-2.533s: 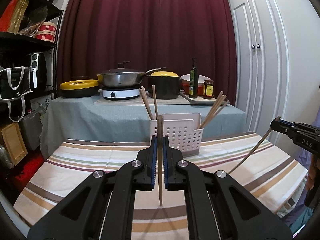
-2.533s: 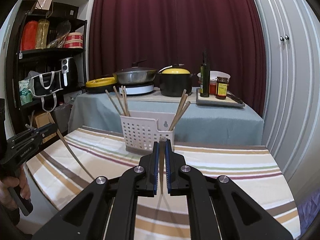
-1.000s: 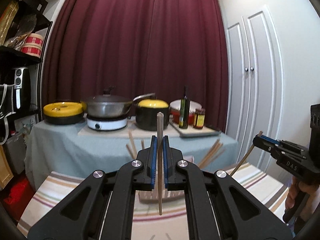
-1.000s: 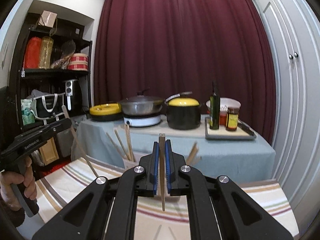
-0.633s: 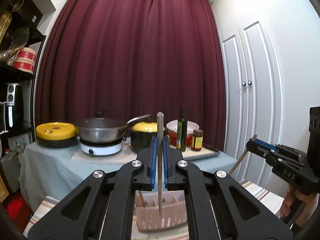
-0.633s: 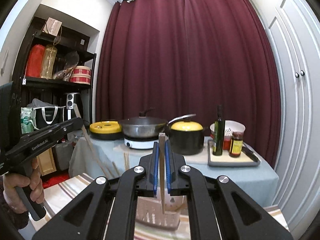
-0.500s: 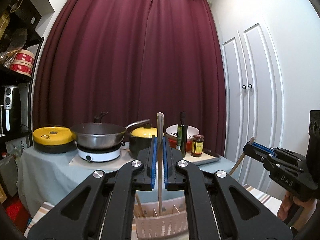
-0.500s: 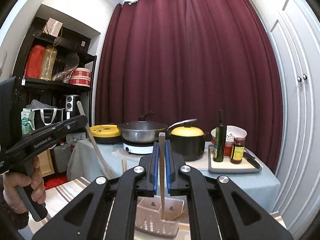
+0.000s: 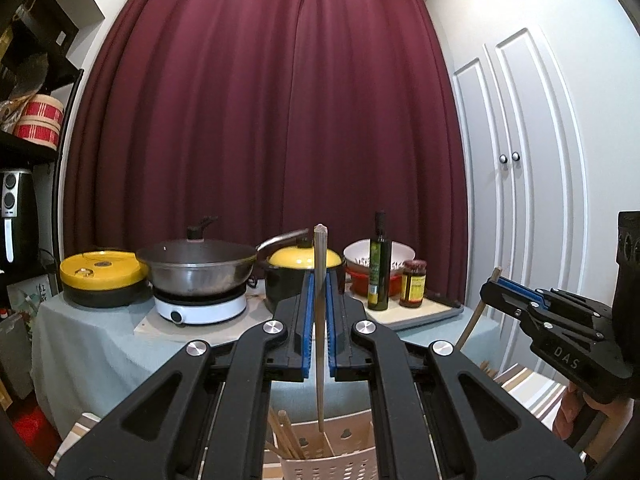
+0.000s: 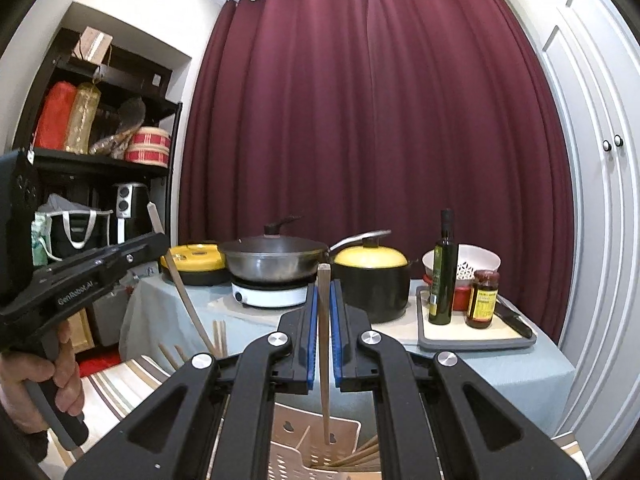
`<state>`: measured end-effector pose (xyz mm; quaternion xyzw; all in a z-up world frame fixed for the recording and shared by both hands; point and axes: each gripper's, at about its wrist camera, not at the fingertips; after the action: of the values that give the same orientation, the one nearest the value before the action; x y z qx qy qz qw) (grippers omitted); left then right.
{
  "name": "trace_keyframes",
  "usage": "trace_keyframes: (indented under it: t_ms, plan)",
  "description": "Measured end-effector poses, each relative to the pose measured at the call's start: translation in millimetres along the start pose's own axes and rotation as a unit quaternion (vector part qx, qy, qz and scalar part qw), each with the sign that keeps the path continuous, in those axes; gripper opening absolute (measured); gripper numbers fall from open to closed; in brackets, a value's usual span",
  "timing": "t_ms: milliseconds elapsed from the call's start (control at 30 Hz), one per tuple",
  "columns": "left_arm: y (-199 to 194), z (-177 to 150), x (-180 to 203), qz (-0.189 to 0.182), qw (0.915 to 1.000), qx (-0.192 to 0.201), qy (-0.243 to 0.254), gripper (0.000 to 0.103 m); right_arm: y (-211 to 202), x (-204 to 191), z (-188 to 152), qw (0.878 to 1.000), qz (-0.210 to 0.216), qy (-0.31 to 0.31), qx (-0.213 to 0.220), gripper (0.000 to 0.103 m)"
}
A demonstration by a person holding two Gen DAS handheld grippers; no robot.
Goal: Organize utensils
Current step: 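Lower both chopsticks into the caddy and open both tools to release them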
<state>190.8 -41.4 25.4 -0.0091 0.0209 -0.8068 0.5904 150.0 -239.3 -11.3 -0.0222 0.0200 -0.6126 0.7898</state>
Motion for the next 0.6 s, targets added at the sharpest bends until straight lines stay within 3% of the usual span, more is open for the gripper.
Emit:
trace_keyframes:
  t_ms: [600]
  plan:
    - [35, -53, -18, 0.012, 0.9981, -0.059, -0.007, 0.006, 36, 7, -46, 0.998, -0.003, 0.01, -0.056, 0.007]
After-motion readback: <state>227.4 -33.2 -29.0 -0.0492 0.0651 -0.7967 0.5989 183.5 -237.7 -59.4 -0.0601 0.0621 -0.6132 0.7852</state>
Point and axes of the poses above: each gripper's, at about its wrist camera, not at the fingertips, and y roughly the way its jaws point, x to its right, z to its top, and after that the axes turned 1 degree about -x, right-handed
